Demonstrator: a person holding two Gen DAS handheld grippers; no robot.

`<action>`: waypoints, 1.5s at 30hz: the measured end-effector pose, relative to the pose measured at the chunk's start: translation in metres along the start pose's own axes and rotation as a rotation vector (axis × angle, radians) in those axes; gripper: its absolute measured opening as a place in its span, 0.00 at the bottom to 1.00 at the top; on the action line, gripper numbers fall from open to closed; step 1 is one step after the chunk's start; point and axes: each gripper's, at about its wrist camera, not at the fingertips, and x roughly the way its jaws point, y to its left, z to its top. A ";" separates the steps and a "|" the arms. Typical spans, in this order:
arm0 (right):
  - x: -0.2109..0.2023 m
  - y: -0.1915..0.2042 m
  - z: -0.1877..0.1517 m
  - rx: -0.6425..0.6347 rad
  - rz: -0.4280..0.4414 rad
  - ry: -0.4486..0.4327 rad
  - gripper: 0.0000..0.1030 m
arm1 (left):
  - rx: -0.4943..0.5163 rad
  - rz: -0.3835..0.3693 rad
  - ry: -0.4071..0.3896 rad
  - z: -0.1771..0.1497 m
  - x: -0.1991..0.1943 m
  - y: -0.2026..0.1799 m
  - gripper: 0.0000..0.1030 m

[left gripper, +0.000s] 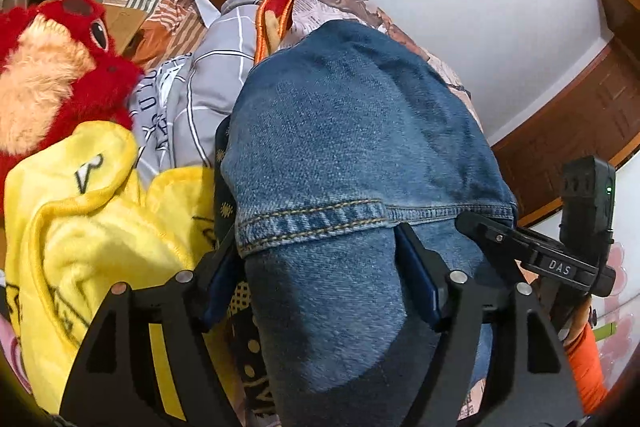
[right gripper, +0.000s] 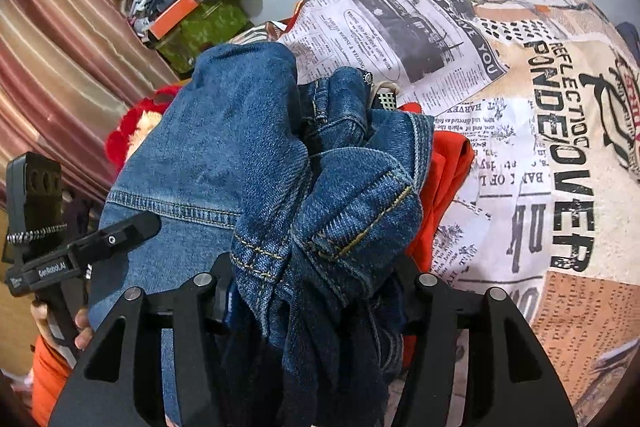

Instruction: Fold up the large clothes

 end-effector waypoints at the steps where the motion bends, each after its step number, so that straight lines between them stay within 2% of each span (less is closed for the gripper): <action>1: -0.004 0.003 -0.001 -0.010 -0.009 0.006 0.54 | 0.023 0.028 -0.008 -0.002 -0.005 -0.005 0.71; 7: -0.032 0.010 -0.020 -0.071 -0.097 -0.037 0.55 | 0.189 0.198 -0.093 -0.022 -0.046 -0.046 0.70; 12: -0.057 0.008 -0.035 -0.059 -0.106 -0.093 0.59 | 0.299 0.274 -0.120 -0.053 -0.062 -0.070 0.72; 15: -0.059 0.008 -0.041 -0.088 -0.128 -0.091 0.66 | 0.350 0.375 -0.103 -0.071 -0.050 -0.071 0.77; 17: -0.053 0.007 -0.043 -0.131 -0.165 -0.081 0.69 | 0.344 0.405 -0.116 -0.075 -0.048 -0.069 0.88; 18: -0.049 0.006 -0.044 -0.152 -0.180 -0.076 0.72 | 0.325 0.413 -0.121 -0.076 -0.048 -0.066 0.90; 20: -0.043 -0.001 -0.048 -0.175 -0.210 -0.062 0.81 | 0.283 0.407 -0.131 -0.076 -0.052 -0.059 0.91; 25: -0.041 -0.016 -0.055 -0.165 -0.223 -0.039 0.81 | 0.226 0.403 -0.134 -0.078 -0.051 -0.050 0.91; 30: -0.065 -0.008 -0.062 -0.156 -0.255 -0.074 0.81 | 0.185 0.419 -0.129 -0.080 -0.062 -0.060 0.89; 36: -0.113 0.014 -0.067 -0.186 -0.225 -0.148 0.81 | 0.202 0.408 -0.165 -0.093 -0.097 -0.089 0.89; 42: -0.170 0.049 -0.081 -0.237 -0.191 -0.239 0.81 | 0.249 0.377 -0.261 -0.114 -0.151 -0.137 0.89; 45: -0.203 0.069 -0.093 -0.270 -0.187 -0.304 0.81 | 0.293 0.365 -0.334 -0.130 -0.185 -0.168 0.89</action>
